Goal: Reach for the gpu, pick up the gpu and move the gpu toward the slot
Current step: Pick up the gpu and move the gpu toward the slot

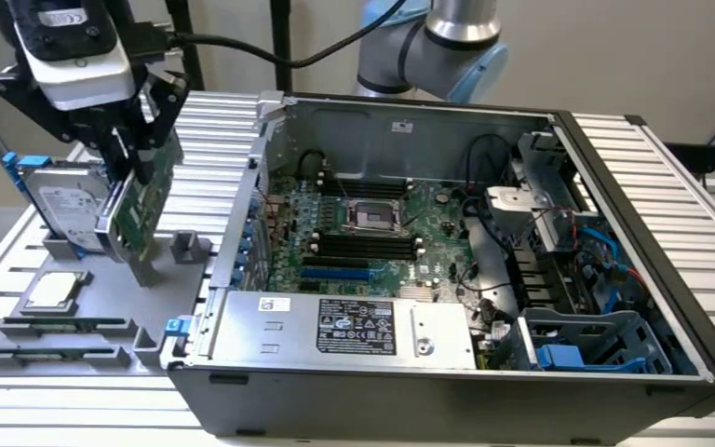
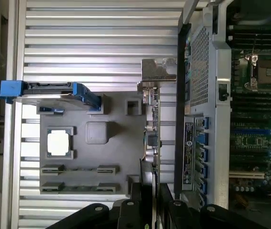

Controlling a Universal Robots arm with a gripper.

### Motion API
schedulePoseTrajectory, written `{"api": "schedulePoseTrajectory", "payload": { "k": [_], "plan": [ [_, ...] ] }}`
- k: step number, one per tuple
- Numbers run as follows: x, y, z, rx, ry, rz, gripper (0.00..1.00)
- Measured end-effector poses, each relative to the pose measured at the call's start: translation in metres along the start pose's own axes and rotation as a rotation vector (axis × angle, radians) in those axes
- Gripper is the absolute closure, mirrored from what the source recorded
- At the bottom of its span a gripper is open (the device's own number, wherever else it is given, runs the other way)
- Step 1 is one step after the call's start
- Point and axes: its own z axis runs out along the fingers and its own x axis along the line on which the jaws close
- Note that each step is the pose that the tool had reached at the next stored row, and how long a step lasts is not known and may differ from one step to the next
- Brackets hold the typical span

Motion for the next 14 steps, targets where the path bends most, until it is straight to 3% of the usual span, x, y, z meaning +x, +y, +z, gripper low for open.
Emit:
{"api": "schedulePoseTrajectory", "payload": {
  "k": [8, 14],
  "plan": [
    [-0.035, -0.0018, -0.0337, -0.009, 0.0008, 0.0, 0.74],
    [-0.062, -0.0018, -0.0404, -0.0147, 0.0041, 0.0, 0.74]
  ]
}}
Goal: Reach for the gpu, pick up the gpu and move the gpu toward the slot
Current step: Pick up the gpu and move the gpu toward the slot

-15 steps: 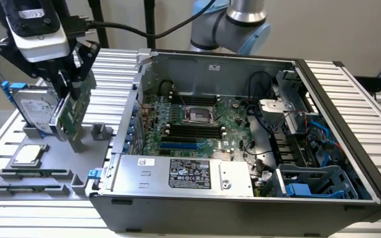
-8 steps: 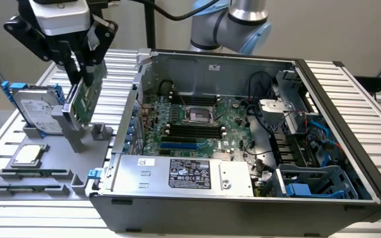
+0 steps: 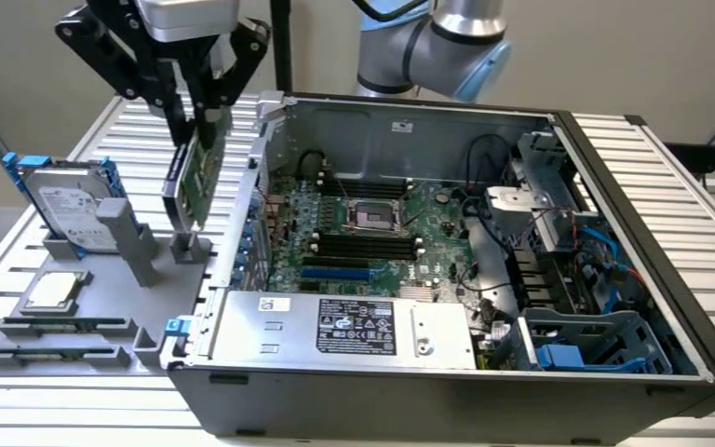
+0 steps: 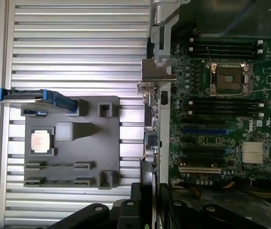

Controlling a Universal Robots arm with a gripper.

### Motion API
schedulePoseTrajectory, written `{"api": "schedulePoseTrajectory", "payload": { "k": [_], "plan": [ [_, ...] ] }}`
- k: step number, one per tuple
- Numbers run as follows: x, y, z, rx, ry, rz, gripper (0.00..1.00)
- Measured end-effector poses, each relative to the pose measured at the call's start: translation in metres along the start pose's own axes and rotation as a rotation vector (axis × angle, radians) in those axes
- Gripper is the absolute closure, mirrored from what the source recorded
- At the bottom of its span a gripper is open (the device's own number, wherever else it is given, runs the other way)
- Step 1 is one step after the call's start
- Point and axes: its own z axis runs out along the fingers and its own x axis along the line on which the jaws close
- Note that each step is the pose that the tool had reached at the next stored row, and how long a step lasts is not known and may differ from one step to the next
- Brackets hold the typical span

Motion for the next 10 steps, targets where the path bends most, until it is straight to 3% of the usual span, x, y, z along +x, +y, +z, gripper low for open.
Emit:
{"api": "schedulePoseTrajectory", "payload": {
  "k": [6, 10],
  "plan": [
    [-0.027, -0.0001, -0.0005, -0.0006, 0.0104, 0.0, 0.74],
    [-0.046, -0.0001, -0.0008, -0.0007, 0.0225, 0.001, 0.74]
  ]
}}
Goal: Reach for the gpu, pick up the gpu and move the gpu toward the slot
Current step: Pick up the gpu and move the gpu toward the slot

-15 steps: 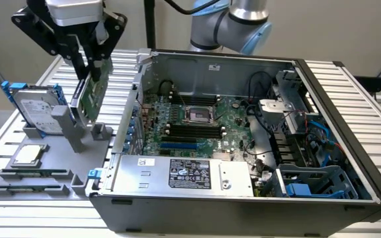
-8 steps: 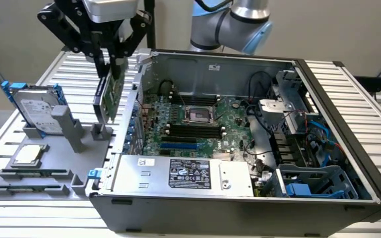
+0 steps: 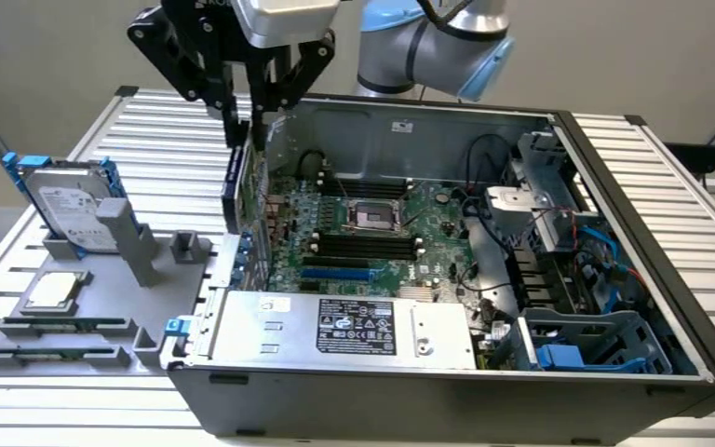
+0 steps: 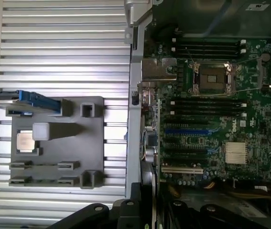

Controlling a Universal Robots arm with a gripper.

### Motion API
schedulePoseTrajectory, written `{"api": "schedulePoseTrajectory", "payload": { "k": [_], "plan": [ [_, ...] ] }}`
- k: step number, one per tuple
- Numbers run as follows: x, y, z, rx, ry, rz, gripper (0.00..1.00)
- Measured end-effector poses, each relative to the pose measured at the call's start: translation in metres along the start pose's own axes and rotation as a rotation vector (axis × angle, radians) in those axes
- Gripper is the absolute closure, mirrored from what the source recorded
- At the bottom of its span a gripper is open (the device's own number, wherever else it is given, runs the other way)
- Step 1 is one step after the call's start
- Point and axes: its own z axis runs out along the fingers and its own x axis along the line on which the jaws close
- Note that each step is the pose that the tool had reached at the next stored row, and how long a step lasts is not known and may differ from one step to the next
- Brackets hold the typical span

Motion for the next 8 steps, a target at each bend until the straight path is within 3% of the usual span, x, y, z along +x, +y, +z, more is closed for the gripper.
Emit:
{"api": "schedulePoseTrajectory", "payload": {
  "k": [8],
  "plan": [
    [-0.036, -0.0001, -0.0011, 0.0001, 0.0286, 0.001, 0.74]
  ]
}}
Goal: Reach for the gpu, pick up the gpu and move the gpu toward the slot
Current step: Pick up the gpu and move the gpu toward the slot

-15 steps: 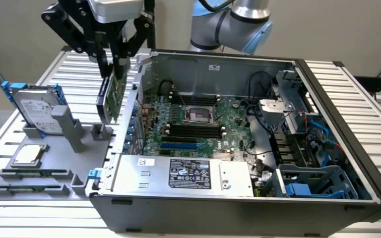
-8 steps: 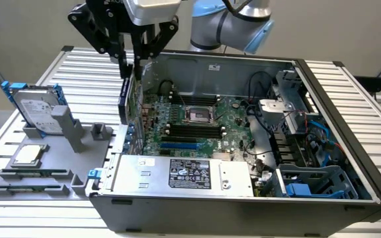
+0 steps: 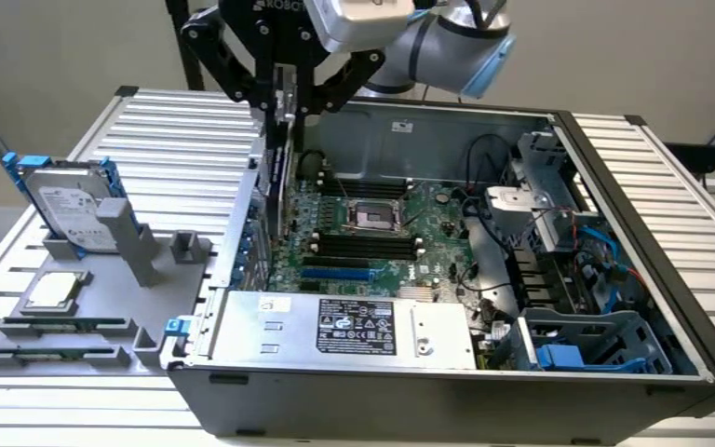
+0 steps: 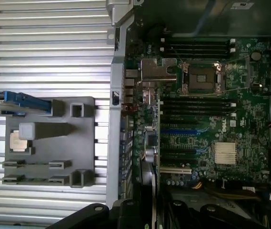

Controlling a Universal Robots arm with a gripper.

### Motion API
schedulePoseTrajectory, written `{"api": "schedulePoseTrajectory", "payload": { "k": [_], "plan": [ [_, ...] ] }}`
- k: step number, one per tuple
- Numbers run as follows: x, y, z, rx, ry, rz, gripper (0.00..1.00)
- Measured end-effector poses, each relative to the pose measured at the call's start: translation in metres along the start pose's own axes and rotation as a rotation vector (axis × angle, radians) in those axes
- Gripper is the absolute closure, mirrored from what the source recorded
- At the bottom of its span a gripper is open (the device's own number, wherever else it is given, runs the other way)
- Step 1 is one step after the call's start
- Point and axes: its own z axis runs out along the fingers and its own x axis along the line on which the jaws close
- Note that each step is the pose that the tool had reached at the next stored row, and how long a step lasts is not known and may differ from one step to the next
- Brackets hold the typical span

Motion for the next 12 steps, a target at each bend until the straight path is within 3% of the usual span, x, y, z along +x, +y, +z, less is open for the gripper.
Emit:
{"api": "schedulePoseTrajectory", "payload": {
  "k": [6, 12],
  "plan": [
    [-0.027, 0.0006, -0.0001, 0.0028, 0.0082, 0.0, 0.74],
    [-0.051, 0.0076, 0.0048, 0.0148, 0.009, 0.001, 0.74]
  ]
}}
